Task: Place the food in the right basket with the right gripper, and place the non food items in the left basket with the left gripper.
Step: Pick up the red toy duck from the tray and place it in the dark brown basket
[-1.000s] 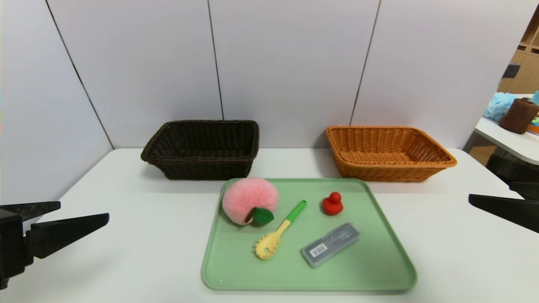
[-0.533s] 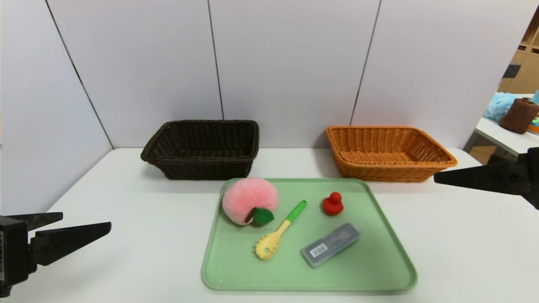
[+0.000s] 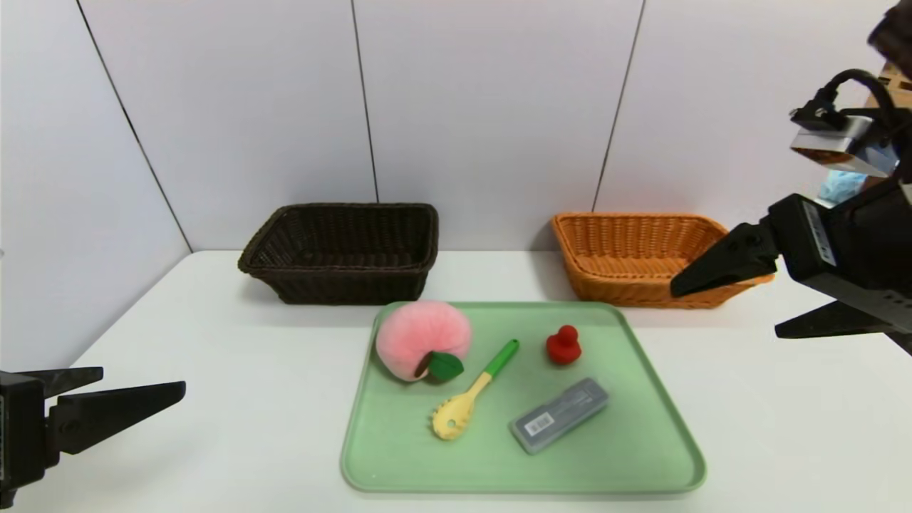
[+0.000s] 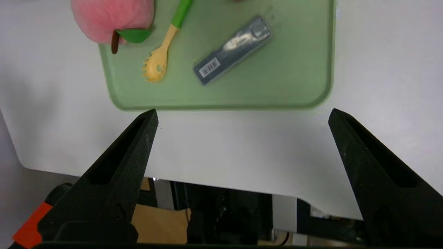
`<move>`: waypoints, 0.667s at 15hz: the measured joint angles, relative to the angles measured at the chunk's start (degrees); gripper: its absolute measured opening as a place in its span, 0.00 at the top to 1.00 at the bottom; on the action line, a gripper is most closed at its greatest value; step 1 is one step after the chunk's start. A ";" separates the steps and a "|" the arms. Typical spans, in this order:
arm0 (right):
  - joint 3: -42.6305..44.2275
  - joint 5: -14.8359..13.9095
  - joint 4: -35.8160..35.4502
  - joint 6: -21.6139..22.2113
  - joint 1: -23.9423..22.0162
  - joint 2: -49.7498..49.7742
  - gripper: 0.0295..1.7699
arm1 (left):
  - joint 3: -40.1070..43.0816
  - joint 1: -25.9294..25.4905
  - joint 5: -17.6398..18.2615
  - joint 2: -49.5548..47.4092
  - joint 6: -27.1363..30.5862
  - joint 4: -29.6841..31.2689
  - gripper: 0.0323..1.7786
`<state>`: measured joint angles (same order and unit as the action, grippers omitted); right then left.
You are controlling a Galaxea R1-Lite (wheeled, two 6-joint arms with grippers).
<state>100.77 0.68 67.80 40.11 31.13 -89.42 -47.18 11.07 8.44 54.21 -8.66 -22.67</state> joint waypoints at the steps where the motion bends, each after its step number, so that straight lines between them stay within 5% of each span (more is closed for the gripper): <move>1: 2.90 0.44 3.30 1.40 0.32 -2.62 0.04 | 0.00 0.00 0.02 0.00 0.00 0.00 0.05; 4: 9.11 2.21 8.18 3.90 0.67 -9.51 0.04 | 0.32 0.01 0.02 -0.22 -0.11 0.07 0.05; 10: 11.64 2.60 2.67 6.36 0.11 -18.71 0.04 | 0.29 0.00 0.05 -0.66 -0.10 -0.56 0.05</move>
<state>112.41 3.28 70.47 46.47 31.24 -108.13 -46.89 11.07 8.48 53.55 -8.75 -23.24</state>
